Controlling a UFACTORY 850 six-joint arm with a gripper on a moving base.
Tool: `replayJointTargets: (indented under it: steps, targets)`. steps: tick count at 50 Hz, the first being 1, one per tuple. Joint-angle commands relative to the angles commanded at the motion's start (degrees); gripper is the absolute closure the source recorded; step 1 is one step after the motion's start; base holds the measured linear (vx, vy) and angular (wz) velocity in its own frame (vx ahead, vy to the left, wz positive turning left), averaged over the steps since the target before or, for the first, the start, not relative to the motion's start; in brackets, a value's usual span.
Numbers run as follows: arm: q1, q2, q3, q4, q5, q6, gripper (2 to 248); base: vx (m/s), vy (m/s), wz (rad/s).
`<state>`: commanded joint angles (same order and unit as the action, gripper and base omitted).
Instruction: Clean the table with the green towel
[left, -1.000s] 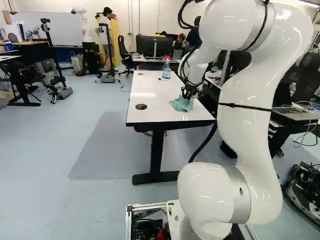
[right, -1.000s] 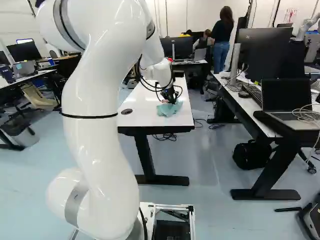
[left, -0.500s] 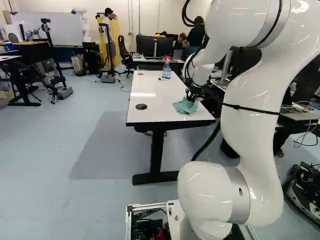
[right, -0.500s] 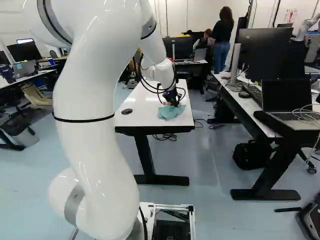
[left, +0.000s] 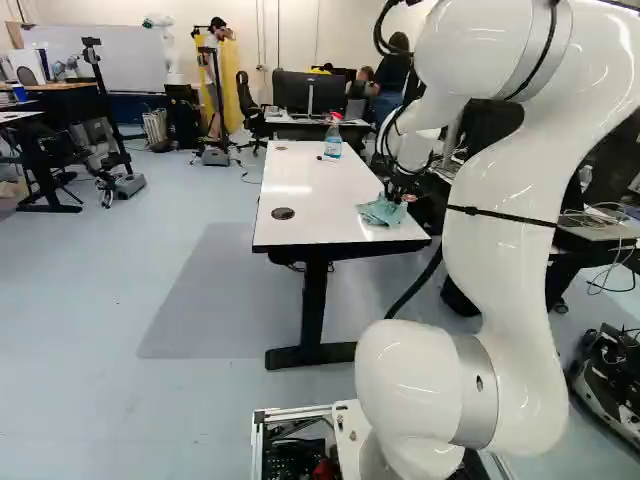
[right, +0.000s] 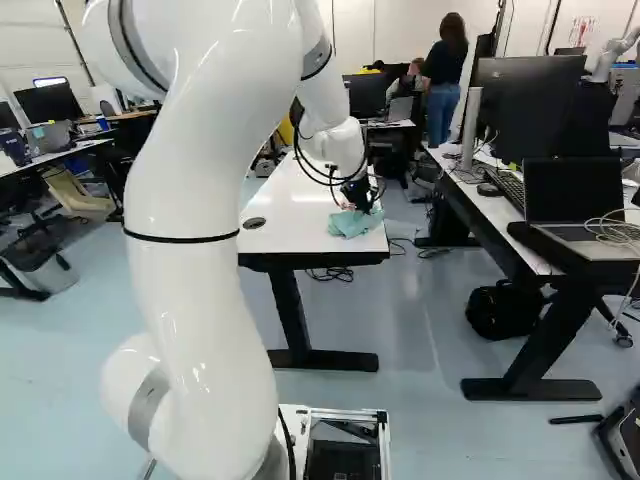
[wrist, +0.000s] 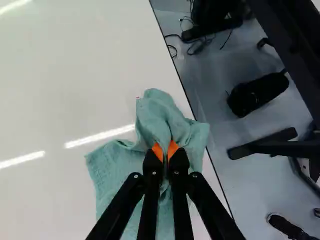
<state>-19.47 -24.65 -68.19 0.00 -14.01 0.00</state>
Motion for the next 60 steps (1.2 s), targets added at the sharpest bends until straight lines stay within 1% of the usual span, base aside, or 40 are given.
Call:
replayJointTargets:
  steps: [6,24,46,54,60]
  targets:
    - [-0.03,-1.32,-1.73,0.0,0.0,0.0,219,0.0,0.0,0.0]
    - [1.2,-5.17,-6.88,0.0,0.0,0.0,219,0.0,0.0,0.0]
    - [3.59,-9.38,-12.65,0.0,0.0,0.0,219,0.0,0.0,0.0]
    - [4.74,-10.23,-13.82,0.0,0.0,0.0,219,0.0,0.0,0.0]
    - [5.63,-10.2,-13.78,0.0,0.0,0.0,219,0.0,0.0,0.0]
